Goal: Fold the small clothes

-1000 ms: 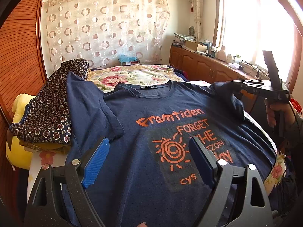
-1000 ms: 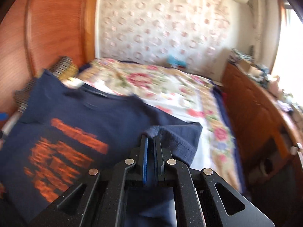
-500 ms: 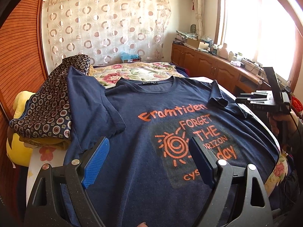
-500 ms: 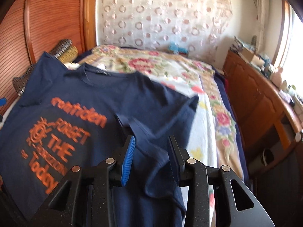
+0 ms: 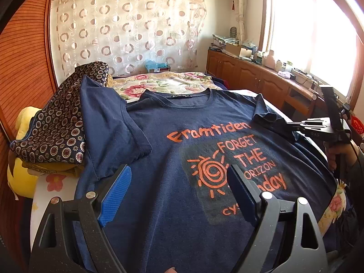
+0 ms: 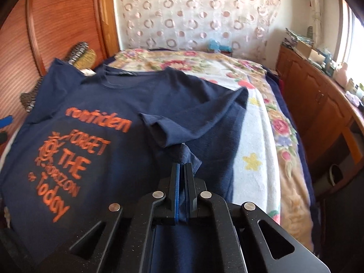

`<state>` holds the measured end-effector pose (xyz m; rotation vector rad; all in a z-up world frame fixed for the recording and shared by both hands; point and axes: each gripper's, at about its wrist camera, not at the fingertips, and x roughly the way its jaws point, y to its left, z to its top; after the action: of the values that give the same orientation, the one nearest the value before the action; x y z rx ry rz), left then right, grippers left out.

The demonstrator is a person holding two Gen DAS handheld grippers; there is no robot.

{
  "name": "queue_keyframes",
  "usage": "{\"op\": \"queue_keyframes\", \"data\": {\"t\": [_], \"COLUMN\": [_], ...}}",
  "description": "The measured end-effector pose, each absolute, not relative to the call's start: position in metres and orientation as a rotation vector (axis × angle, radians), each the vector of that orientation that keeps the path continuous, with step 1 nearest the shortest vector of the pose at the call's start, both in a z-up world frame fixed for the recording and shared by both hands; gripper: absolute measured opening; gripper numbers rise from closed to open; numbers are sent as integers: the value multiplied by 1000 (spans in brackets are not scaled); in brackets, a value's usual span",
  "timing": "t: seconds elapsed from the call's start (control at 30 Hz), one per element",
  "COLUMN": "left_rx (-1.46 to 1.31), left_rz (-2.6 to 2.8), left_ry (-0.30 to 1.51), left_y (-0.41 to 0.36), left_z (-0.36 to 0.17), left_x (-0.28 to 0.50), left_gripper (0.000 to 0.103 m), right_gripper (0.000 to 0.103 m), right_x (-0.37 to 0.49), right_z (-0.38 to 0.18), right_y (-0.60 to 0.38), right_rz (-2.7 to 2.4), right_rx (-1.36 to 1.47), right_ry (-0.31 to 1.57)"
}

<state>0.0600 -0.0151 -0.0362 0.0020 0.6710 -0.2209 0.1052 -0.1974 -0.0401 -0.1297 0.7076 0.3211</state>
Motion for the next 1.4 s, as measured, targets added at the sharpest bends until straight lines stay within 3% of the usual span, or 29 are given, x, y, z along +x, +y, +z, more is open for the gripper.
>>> {"op": "queue_keyframes", "data": {"t": [0.57, 0.63, 0.83, 1.0, 1.03, 1.1, 1.27, 1.4], "left_rx": [9, 9, 14, 12, 11, 7, 3, 6], "left_rz": [-221, -223, -230, -223, -221, -216, -217, -217], "left_ry": [670, 670, 675, 677, 677, 676, 676, 676], "left_y": [-16, -17, -19, -17, -16, -14, -13, -14], "left_z": [-37, -37, -39, -39, -39, -38, -39, -39], "left_x": [59, 59, 59, 59, 58, 58, 58, 58], "left_gripper": [86, 86, 86, 86, 86, 86, 86, 86], "right_gripper": [4, 20, 40, 38, 25, 19, 20, 27], "right_x": [49, 48, 66, 102, 105, 102, 76, 64], "right_z": [-52, -46, -36, -54, -55, -52, -49, -49], "right_y": [-191, -196, -206, -209, -209, -204, -181, -177], "right_rz": [413, 366, 281, 311, 321, 369, 472, 485], "right_rx": [-220, -222, -188, -95, -85, -82, -143, -178], "right_ry": [687, 661, 642, 736, 748, 737, 732, 738]}}
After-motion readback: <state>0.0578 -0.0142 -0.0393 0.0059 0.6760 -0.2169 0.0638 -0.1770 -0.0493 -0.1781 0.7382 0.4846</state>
